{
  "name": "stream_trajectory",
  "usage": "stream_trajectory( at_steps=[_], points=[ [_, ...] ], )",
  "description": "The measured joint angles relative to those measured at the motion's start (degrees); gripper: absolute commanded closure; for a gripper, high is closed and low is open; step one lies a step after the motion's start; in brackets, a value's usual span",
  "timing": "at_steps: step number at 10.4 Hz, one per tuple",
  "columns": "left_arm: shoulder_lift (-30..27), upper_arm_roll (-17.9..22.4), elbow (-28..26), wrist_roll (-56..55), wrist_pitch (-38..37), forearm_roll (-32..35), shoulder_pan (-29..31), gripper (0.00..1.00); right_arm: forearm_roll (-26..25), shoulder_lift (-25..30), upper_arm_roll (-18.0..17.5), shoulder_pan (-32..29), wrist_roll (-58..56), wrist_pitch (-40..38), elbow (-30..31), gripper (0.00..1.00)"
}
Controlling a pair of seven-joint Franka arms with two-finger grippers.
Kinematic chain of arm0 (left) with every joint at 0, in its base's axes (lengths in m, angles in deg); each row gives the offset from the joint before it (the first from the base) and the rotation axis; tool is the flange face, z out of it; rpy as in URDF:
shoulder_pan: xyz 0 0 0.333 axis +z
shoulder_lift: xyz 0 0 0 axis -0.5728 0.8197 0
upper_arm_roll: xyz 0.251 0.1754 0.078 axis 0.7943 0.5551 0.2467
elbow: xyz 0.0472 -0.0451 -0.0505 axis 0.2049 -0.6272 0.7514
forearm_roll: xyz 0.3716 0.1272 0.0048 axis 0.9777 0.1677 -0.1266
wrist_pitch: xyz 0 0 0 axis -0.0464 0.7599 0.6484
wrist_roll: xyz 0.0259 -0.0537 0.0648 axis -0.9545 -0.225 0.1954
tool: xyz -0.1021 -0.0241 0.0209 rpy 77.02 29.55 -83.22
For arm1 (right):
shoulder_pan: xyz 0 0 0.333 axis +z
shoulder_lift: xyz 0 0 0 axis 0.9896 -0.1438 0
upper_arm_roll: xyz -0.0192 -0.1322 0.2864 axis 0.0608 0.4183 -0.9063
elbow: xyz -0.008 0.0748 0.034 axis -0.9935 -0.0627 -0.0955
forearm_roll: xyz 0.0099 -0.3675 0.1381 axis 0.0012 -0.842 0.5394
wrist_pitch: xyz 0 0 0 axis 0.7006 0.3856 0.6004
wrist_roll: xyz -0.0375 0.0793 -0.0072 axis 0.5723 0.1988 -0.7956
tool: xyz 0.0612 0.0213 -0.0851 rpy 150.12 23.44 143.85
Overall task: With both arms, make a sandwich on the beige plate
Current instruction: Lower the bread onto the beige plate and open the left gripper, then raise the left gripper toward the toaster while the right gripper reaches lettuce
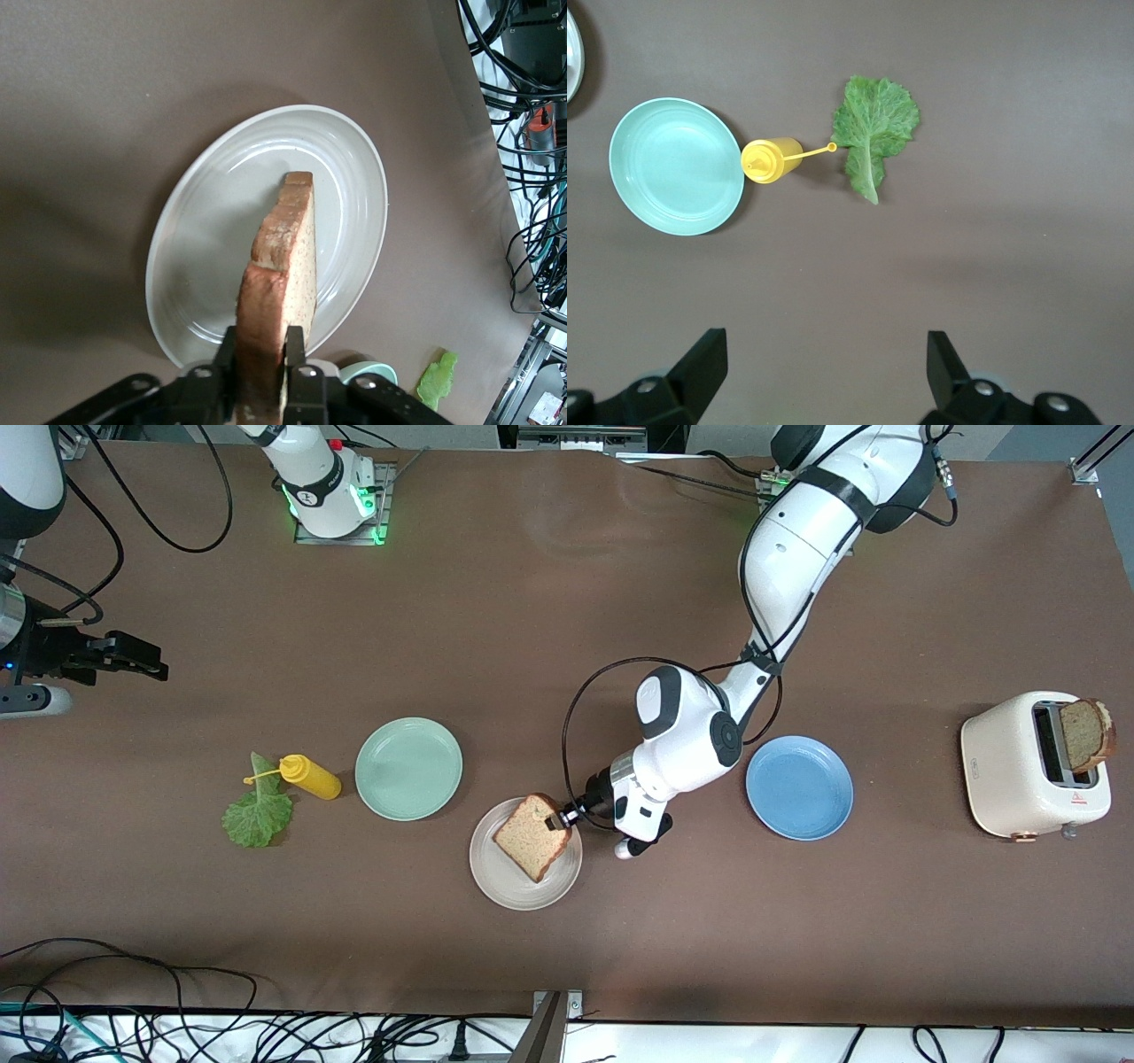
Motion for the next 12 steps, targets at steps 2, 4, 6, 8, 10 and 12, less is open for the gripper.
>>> stream_trajectory(
  at_steps=[2,4,6,8,10,12],
  points=[
    [0.0,0.1,0.0,0.0,0.0,0.0,0.0,0.05,0.0,0.0,0.0,0.0,0.0,0.0,0.0,0.00],
    [0.0,0.3,0.0,0.1,0.0,0.2,0.0,0.00,0.0,0.0,0.0,0.0,0.0,0.0,0.0,0.00],
    [0.0,0.7,-0.3,0.3,-0.4,1.6,0.0,0.00,0.0,0.0,0.0,0.0,0.0,0.0,0.0,0.00],
    [0.0,0.8,-0.5,0.3,-2.9,4.9,0.0,0.00,0.0,0.0,0.0,0.0,0.0,0.0,0.0,0.00],
    [0.0,0.9,-0.6,0.3,-5.3,6.7,0.2,0.00,0.0,0.0,0.0,0.0,0.0,0.0,0.0,0.00],
    [0.0,1.5,-0.5,0.3,-7.9,8.3,0.3,0.00,0.0,0.0,-0.1,0.1,0.0,0.0,0.0,0.00]
  ],
)
